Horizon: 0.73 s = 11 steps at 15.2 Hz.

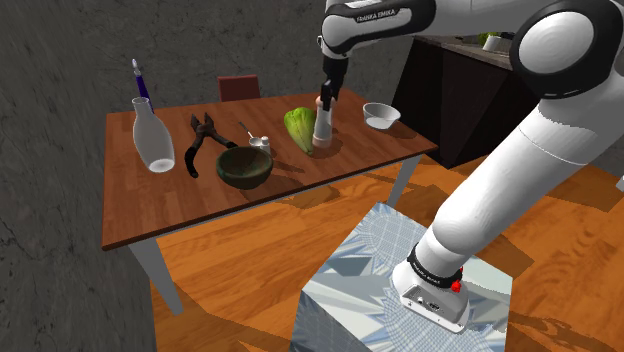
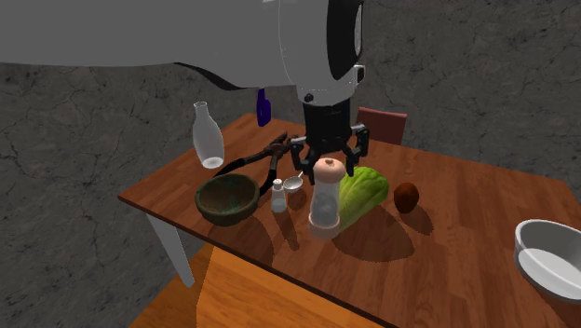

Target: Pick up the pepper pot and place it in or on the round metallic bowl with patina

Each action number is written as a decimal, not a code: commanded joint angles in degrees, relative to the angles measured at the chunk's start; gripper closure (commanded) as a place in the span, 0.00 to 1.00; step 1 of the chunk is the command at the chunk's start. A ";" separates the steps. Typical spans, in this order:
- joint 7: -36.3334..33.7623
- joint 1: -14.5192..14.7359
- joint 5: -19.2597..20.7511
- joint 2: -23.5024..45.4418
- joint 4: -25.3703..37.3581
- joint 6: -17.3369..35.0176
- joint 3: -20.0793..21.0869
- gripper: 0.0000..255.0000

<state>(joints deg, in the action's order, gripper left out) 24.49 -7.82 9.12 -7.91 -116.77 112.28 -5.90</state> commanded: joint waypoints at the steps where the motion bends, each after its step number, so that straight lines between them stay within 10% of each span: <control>1: 0.26 0.00 -0.07 -0.28 1.32 -1.59 0.00 1.00; 11: -0.18 0.68 -0.46 -0.17 8.40 -8.70 0.92 1.00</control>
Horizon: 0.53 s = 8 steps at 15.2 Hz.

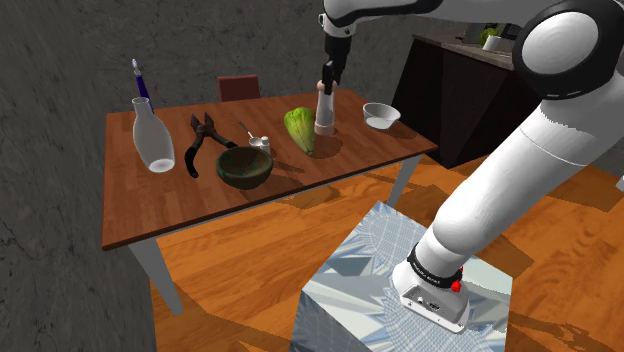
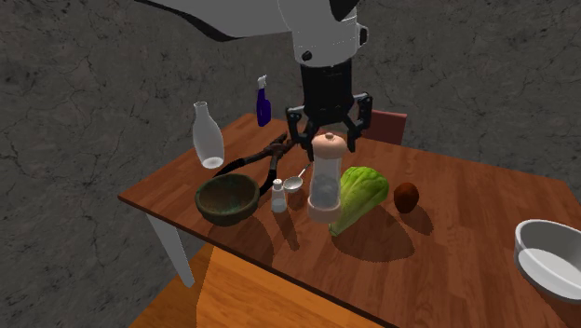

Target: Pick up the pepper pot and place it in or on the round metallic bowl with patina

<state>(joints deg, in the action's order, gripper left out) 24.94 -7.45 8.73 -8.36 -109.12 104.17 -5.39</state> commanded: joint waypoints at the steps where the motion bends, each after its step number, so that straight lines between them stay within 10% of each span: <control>1: -1.84 0.89 -0.16 0.73 1.73 -1.29 1.17 1.00; 8: -10.16 4.95 -0.49 5.55 10.63 -6.62 6.19 1.00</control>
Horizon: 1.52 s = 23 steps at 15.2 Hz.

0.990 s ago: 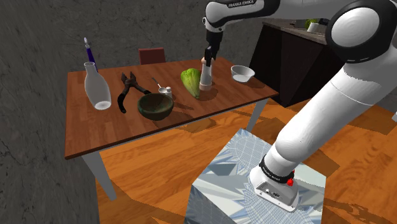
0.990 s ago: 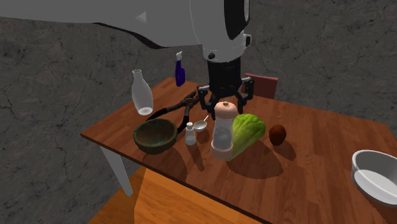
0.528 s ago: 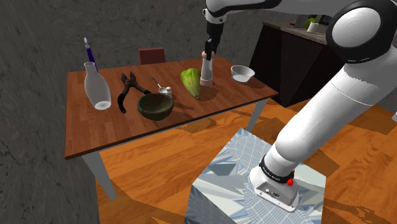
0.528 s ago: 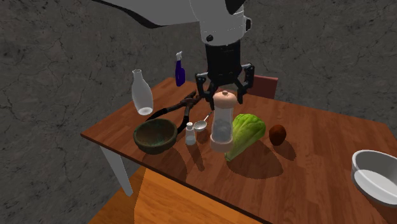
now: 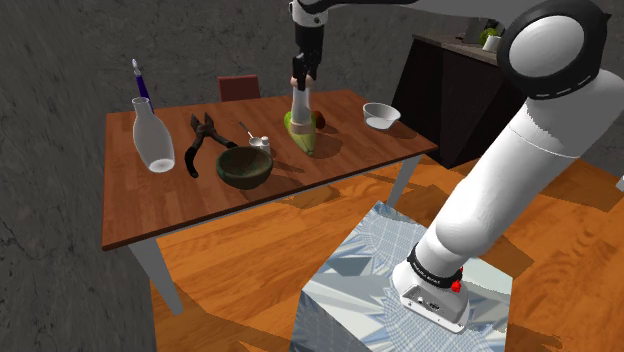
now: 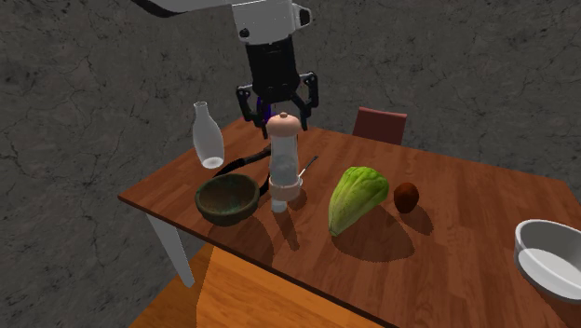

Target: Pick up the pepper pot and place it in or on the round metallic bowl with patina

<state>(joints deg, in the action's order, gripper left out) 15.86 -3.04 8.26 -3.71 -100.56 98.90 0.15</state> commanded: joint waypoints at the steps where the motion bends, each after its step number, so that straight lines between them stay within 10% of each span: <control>1: -2.24 1.13 -0.01 1.83 3.67 -2.18 1.31 1.00; 14: -15.93 10.63 2.75 21.06 35.41 -17.02 8.23 1.00; 23: -16.87 9.94 2.17 17.88 23.70 -8.51 8.11 1.00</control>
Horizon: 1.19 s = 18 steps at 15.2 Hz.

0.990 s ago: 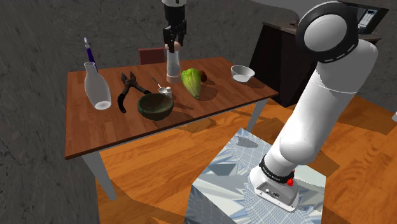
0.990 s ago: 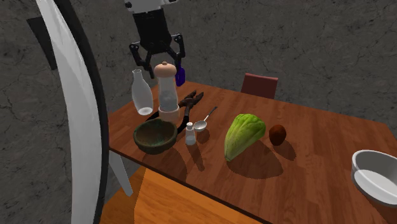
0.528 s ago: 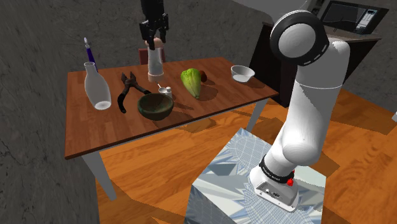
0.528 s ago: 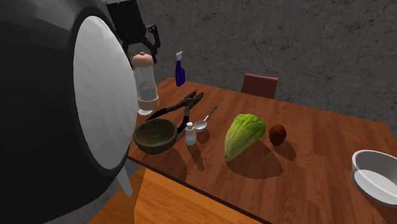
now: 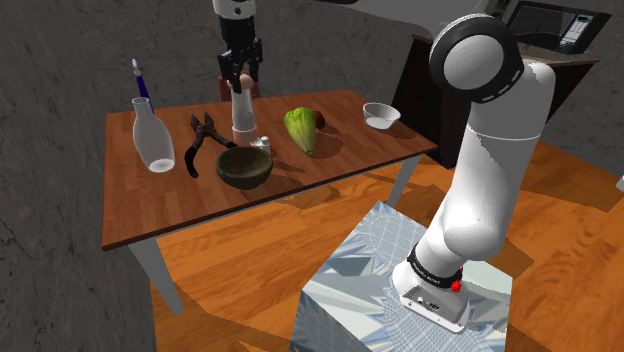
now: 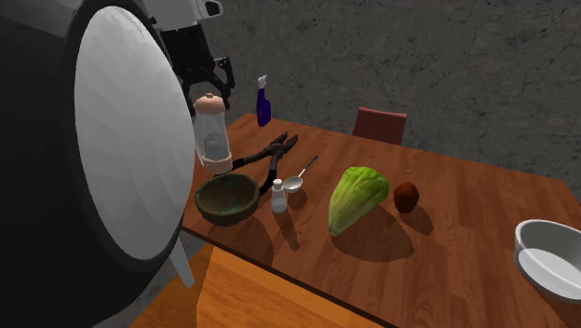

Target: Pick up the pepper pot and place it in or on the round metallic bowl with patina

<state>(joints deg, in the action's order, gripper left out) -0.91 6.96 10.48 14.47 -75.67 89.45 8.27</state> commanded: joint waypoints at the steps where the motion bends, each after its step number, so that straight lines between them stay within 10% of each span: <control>1: -0.21 -0.12 -0.08 -0.52 -2.28 1.80 -0.01 1.00; 18: -1.93 -0.69 0.06 -1.68 -16.77 15.03 -0.19 1.00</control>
<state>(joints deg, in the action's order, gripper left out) -2.82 6.33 10.52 12.76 -91.95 103.90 8.11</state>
